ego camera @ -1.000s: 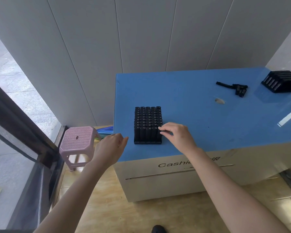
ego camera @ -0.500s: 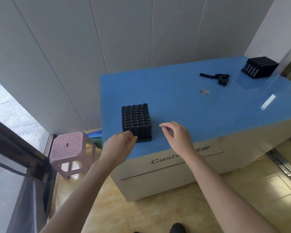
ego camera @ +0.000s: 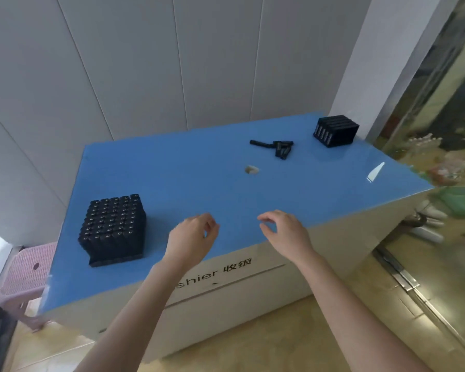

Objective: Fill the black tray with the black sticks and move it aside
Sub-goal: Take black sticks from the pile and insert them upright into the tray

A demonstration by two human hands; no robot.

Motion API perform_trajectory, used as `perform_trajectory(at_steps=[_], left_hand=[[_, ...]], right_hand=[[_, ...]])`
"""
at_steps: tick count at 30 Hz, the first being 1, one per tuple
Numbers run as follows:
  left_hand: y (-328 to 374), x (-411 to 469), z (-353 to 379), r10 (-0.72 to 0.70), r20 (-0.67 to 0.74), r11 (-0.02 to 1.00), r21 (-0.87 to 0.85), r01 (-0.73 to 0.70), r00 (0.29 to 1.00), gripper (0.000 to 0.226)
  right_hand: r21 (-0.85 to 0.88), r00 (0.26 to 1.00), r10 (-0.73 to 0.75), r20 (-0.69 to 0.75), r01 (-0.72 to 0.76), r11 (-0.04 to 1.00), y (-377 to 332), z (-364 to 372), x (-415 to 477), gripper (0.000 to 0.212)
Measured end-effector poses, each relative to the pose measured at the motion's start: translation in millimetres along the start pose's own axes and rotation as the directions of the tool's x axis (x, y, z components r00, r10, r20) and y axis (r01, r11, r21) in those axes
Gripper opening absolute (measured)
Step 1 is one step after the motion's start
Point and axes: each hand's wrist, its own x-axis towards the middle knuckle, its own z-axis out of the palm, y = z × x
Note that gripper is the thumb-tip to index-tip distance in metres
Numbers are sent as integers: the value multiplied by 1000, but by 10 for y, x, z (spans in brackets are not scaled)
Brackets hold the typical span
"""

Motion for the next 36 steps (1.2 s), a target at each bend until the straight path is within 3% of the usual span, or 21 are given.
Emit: perform_trajectory(at_steps=[7, 15, 20, 29, 32, 36], left_hand=[[828, 442, 620, -42, 18, 999, -27, 43, 999, 21], [1208, 1151, 966, -73, 30, 997, 9, 73, 997, 22], [1256, 1810, 1160, -133, 19, 991, -1, 133, 991, 22], [1143, 2839, 1305, -255, 37, 967, -2, 255, 966, 21], [1076, 3025, 1357, -310, 43, 951, -11, 310, 950, 20], [1030, 3240, 1413, -367, 28, 930, -5, 367, 930, 19]], right_hand=[[0, 999, 49, -9, -49, 999, 867, -544, 272, 20], [88, 992, 123, 33, -125, 988, 1344, -724, 934, 21], [159, 951, 284, 119, -301, 940, 1538, -774, 1574, 39], [155, 876, 420, 238, -461, 874, 1693, -611, 2891, 66], [120, 855, 485, 183, -509, 852, 1678, -471, 3257, 57], [-12, 856, 513, 70, -513, 858, 1567, -355, 3556, 73]])
